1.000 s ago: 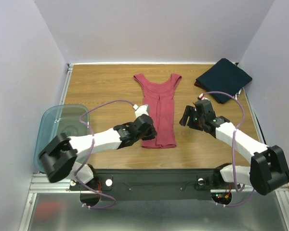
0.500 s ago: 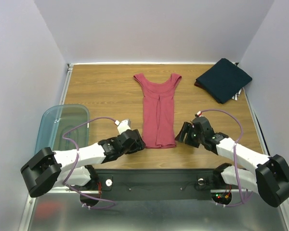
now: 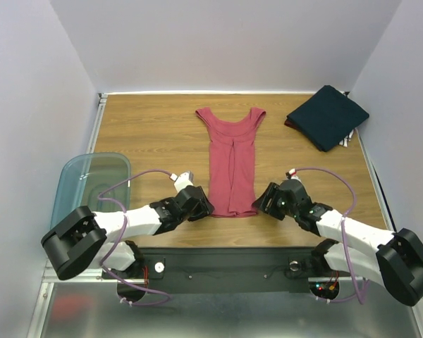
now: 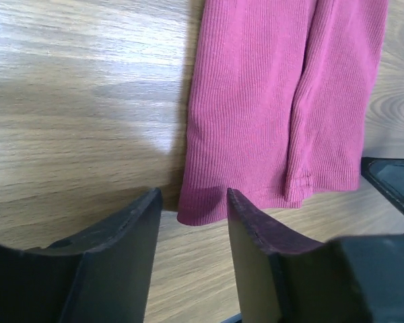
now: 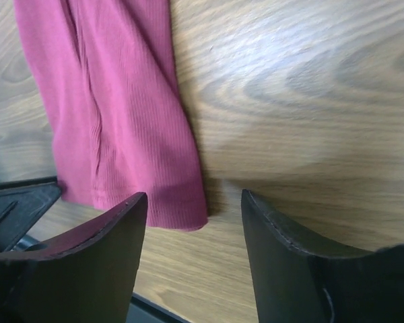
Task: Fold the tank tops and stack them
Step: Fold the tank top
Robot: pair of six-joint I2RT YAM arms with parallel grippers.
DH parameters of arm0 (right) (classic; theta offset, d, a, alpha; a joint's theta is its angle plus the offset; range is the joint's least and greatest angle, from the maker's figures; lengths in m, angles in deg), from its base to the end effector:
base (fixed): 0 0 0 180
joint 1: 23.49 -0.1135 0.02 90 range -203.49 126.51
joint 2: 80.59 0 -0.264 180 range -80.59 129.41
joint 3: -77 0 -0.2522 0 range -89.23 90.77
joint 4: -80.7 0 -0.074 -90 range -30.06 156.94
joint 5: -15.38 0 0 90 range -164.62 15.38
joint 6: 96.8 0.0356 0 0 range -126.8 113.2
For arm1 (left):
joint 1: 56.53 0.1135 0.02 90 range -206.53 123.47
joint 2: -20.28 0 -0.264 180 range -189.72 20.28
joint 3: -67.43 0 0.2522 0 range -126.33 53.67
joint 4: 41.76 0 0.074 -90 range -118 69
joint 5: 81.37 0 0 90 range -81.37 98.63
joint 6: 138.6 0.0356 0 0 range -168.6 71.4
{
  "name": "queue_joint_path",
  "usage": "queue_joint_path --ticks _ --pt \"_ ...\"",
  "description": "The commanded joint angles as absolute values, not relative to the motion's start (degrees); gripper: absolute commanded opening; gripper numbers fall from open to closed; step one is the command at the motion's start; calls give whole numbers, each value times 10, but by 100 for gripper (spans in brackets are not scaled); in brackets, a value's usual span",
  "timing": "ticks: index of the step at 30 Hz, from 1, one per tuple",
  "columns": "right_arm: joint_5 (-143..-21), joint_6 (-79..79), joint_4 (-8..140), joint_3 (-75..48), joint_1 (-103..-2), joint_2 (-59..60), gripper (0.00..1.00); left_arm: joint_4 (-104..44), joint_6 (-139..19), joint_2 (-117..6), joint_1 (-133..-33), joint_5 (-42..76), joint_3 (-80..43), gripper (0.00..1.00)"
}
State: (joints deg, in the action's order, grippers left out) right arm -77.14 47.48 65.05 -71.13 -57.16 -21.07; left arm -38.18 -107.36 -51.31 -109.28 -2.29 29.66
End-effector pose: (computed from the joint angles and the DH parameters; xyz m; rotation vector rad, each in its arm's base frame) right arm 0.1566 0.1062 0.1488 0.4191 2.4365 0.7802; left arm 0.1462 -0.1812 0.1574 -0.2338 2.3380 -0.8326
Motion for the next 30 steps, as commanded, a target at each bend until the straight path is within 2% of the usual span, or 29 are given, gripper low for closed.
queue_joint_path --ticks 1,8,12,17,25,27,28,30 --pt "-752 523 664 -739 -604 -207 63 -393 -1083 -514 -1091 -20 306 52" --pt "-710 567 692 -774 -634 -199 60 -396 -1083 -528 -1091 -11 309 43" --pt "-686 583 687 -792 -634 -235 58 -398 -1084 -531 -1091 -9 314 37" --pt "-671 577 683 -775 -634 -220 56 -400 -1081 -533 -1091 -6 318 31" --pt "-668 567 687 -749 -635 -176 40 -408 -1070 -553 -1091 -3 313 26" --pt "-675 553 687 -745 -635 -176 33 -413 -1063 -561 -1092 4 308 20" --pt "-678 545 687 -741 -636 -176 31 -414 -1063 -562 -1093 7 308 12" --pt "-688 538 687 -740 -637 -177 22 -416 -1068 -563 -1097 9 313 4"
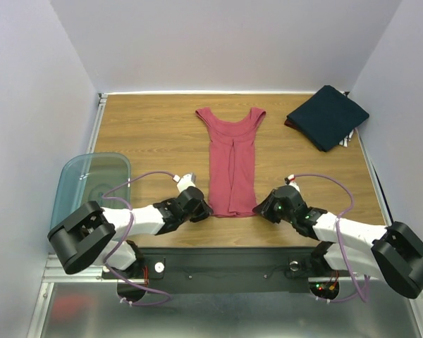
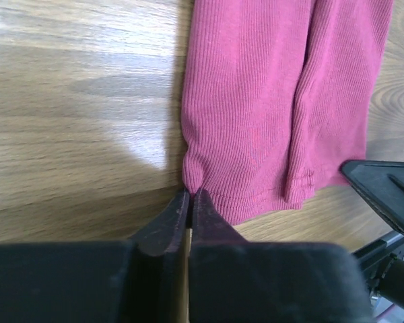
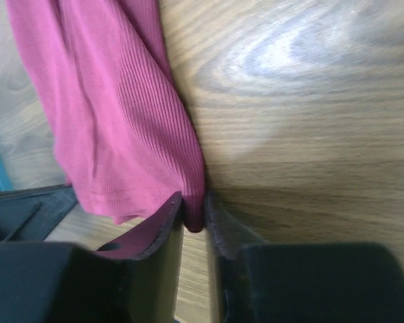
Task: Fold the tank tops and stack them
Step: Fold the tank top
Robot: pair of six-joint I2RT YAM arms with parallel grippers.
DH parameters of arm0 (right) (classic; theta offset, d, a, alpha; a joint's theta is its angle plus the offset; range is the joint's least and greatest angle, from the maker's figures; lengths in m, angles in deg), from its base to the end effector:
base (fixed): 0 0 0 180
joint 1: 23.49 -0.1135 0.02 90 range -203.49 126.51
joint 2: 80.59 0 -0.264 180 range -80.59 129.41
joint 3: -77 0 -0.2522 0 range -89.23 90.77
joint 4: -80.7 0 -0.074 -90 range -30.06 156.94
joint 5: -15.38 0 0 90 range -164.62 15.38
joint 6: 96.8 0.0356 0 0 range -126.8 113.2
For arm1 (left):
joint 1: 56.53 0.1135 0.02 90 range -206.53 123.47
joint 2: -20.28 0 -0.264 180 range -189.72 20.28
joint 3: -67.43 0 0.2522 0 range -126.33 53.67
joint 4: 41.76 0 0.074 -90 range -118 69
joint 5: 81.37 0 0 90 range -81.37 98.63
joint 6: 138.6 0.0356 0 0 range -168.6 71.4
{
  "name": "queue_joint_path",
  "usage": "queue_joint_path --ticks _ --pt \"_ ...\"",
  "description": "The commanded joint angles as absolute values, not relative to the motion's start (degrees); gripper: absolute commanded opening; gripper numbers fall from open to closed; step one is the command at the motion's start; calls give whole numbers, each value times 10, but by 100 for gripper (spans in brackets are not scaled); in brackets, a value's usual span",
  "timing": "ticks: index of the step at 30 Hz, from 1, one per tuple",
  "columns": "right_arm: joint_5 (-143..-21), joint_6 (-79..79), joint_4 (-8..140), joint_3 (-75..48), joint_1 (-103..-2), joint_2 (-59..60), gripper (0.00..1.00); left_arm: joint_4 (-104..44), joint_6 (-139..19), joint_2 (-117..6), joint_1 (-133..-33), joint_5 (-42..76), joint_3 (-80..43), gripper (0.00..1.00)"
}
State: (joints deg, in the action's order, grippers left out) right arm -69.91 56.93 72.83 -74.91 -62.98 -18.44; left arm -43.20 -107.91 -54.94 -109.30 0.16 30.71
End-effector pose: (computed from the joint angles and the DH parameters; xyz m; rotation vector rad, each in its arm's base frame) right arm 0.1462 0.1167 0.1325 0.5570 2.3802 0.7919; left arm 0.1477 -0.1857 0.1460 -0.2221 2.3572 -0.8793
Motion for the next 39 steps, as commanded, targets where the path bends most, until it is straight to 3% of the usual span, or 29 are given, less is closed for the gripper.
queue_joint_path --ticks 1,6,19,24,39 --pt "-689 536 686 -740 -640 -177 20 -416 -1070 -561 -1100 10 314 1" --pt "-687 523 671 -736 -676 -162 0 -416 -1096 -539 -1128 8 334 0" --pt "-644 562 444 -701 -810 -295 0 -289 -1258 -438 -1306 -60 342 0" --pt "-592 619 379 -666 -909 -302 0 -217 -1316 -399 -1365 -93 334 0" --pt "-484 562 363 -531 -919 -221 0 -157 -1274 -357 -1349 -184 269 0"
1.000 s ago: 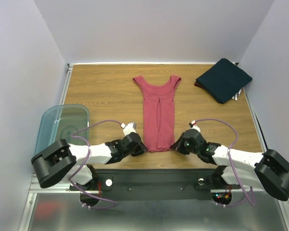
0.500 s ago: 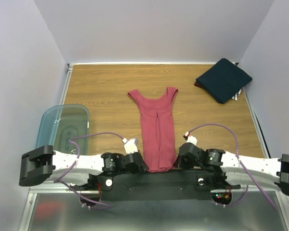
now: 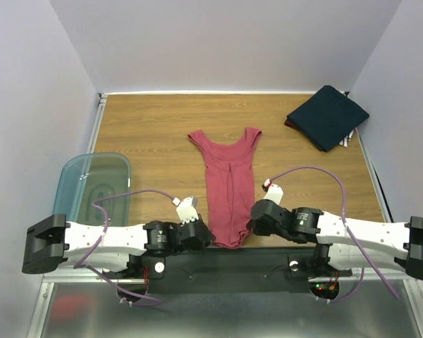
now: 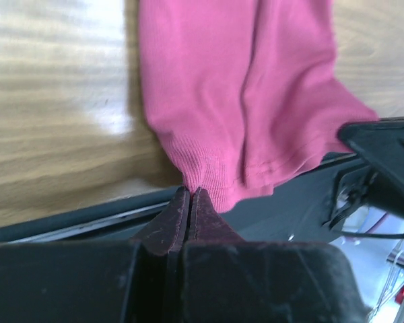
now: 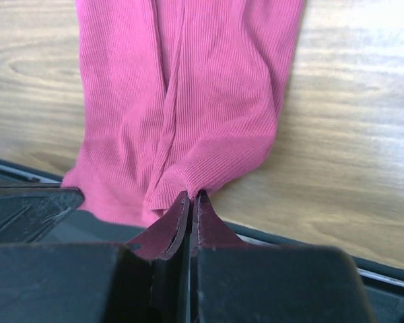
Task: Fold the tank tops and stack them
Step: Fold the tank top
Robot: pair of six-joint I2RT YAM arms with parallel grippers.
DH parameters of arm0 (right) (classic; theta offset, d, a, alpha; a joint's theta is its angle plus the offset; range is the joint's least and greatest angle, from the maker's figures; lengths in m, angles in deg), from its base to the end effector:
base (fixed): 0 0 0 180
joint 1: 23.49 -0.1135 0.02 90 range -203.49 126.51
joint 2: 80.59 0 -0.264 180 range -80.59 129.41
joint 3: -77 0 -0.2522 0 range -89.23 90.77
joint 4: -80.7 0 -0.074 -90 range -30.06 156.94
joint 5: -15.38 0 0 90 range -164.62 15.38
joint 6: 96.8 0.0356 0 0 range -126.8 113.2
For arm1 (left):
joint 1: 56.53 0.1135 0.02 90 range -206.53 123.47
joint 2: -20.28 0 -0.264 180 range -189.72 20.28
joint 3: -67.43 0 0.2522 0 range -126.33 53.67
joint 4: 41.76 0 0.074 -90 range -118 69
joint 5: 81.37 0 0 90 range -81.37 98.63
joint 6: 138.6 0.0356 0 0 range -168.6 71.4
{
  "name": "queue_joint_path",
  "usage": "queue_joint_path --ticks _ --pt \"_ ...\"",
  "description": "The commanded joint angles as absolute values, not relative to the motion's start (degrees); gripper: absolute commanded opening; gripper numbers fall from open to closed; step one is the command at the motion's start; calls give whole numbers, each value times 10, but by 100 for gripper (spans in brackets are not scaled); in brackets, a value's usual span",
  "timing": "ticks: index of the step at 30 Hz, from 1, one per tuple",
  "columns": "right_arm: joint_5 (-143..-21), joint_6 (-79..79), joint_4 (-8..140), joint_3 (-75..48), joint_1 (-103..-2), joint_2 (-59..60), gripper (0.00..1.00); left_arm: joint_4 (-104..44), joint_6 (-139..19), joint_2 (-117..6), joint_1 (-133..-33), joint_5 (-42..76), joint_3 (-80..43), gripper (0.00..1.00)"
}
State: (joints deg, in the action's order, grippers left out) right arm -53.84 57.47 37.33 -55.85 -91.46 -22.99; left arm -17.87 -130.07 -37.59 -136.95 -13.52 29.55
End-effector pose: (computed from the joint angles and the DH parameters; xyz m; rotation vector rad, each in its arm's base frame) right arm 0.0829 0.1713 0.2041 0.0691 2.5100 0.5626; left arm 0.0455 -0.1888 0.1767 -0.2292 2.4757 -0.9653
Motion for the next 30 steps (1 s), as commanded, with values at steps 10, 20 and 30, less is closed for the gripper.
queue_joint_path --ticks 10,20,30 --pt "-427 534 362 -480 -912 -185 0 -209 -1159 -350 -1233 -162 244 0" --pt "-387 451 370 -407 -844 -132 0 -245 -1060 -426 -1151 -148 169 0" --pt "-428 332 450 -348 -723 -76 0 -296 -971 -528 -1037 -95 85 0"
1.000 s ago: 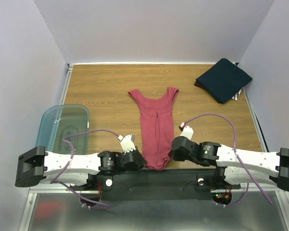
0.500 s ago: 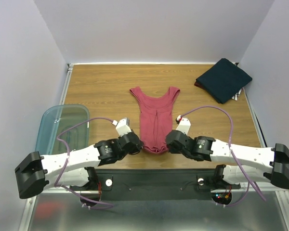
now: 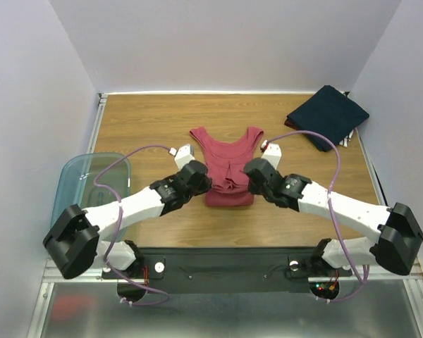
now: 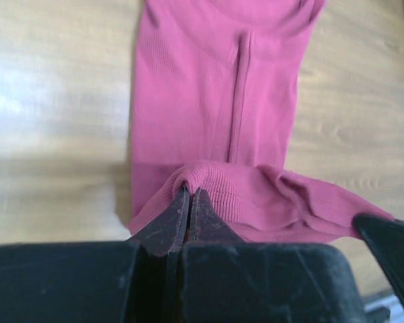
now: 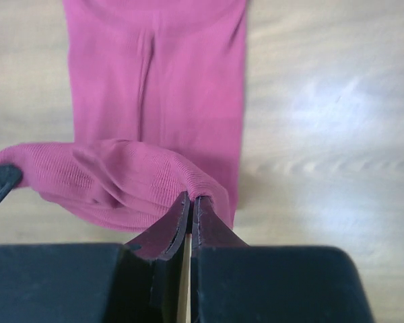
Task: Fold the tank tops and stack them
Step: Fold the tank top
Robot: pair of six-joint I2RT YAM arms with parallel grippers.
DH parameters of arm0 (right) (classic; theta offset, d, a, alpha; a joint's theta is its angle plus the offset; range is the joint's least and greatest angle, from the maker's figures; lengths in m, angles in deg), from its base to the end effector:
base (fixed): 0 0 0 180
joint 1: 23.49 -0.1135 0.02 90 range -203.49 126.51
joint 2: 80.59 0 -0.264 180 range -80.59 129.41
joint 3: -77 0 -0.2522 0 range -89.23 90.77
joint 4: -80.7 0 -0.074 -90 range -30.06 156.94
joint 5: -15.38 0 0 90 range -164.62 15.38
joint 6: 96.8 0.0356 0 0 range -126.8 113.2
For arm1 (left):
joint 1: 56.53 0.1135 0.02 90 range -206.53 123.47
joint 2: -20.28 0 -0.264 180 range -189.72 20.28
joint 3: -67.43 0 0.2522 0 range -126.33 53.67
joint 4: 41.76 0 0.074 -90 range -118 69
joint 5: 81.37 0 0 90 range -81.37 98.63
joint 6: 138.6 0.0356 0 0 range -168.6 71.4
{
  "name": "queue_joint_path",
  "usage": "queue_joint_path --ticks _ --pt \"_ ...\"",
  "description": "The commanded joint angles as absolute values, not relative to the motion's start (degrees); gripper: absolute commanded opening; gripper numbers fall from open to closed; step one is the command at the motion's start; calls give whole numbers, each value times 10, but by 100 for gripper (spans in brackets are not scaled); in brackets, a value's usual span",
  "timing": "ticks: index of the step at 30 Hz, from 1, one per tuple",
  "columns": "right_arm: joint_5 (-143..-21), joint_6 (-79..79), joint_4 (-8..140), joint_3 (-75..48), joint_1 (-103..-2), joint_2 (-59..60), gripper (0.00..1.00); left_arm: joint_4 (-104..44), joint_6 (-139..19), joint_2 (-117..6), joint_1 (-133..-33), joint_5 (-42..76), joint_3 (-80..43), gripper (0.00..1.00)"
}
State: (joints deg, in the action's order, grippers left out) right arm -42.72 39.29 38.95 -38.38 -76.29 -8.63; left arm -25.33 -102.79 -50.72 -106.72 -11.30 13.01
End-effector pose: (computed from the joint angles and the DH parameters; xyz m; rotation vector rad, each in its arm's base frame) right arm 0.1701 0.1930 0.2535 0.1084 2.2744 0.2209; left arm 0.1796 -0.1965 0.2326 -0.2841 2.1728 -0.7006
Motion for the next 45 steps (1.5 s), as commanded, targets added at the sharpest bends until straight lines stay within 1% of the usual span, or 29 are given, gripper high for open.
queue_joint_path --ticks 1,2,7,9,11,12,13,14,15,16,17,19,21,24,25,26,28,29,30,31,32,34,35,36,37,38,39,44,45 --pt "-443 324 464 -341 -701 -61 1 -300 -966 -547 -1017 -90 71 0" --pt "-448 317 472 -334 -701 -52 0 -304 -961 -557 -1017 -85 63 0" --pt "-509 277 515 -297 -629 21 1 -333 -923 -632 -949 -50 23 0" --pt "-530 265 536 -276 -597 72 6 -364 -899 -679 -921 -23 8 0" --pt "-552 261 552 -262 -580 105 16 -383 -888 -726 -904 -3 -10 1" --pt "-558 251 558 -248 -571 132 21 -399 -884 -739 -891 13 -15 14" --pt "-561 248 562 -241 -568 141 36 -406 -881 -749 -886 24 -18 22" --pt "-562 245 563 -232 -564 148 43 -412 -878 -762 -883 34 -24 28" --pt "-562 240 563 -220 -564 153 49 -416 -876 -765 -880 46 -26 36" --pt "-563 238 563 -216 -564 155 60 -418 -876 -762 -879 46 -28 42" --pt "-563 235 562 -212 -564 155 63 -421 -873 -754 -879 44 -26 47" --pt "-561 233 562 -211 -564 145 69 -423 -867 -742 -879 44 -25 57" --pt "-559 235 563 -216 -565 135 70 -422 -860 -723 -877 38 -24 60" --pt "-574 240 562 -236 -564 110 70 -417 -860 -701 -876 41 -24 60" --pt "-586 241 562 -247 -564 106 66 -415 -863 -693 -876 41 -22 60" --pt "-594 244 563 -253 -565 104 64 -413 -868 -691 -876 41 -18 59" --pt "-601 250 563 -264 -568 97 61 -396 -882 -690 -876 41 -16 55" --pt "-606 253 563 -274 -570 92 56 -393 -886 -690 -876 42 -13 52" --pt "-608 256 565 -279 -575 91 56 -386 -889 -691 -876 46 -11 46" --pt "-611 259 565 -282 -578 91 56 -383 -895 -694 -876 48 -10 43" --pt "-619 260 570 -287 -584 92 56 -380 -897 -695 -876 53 -6 35" --pt "-624 261 575 -288 -591 103 52 -379 -904 -697 -877 67 -4 22" --pt "-627 261 577 -285 -597 107 50 -378 -908 -696 -878 74 3 9" --pt "-629 260 578 -283 -601 114 48 -378 -910 -696 -880 76 6 3" --pt "-629 259 579 -282 -604 119 45 -377 -911 -695 -881 77 8 0" --pt "-634 260 581 -279 -608 135 40 -376 -912 -699 -883 77 12 0" --pt "-634 260 581 -279 -609 135 40 -376 -912 -699 -883 78 14 0" --pt "-640 262 586 -262 -612 175 29 -375 -905 -737 -883 100 4 0" --pt "-640 261 586 -259 -611 180 29 -376 -904 -743 -884 107 1 0"
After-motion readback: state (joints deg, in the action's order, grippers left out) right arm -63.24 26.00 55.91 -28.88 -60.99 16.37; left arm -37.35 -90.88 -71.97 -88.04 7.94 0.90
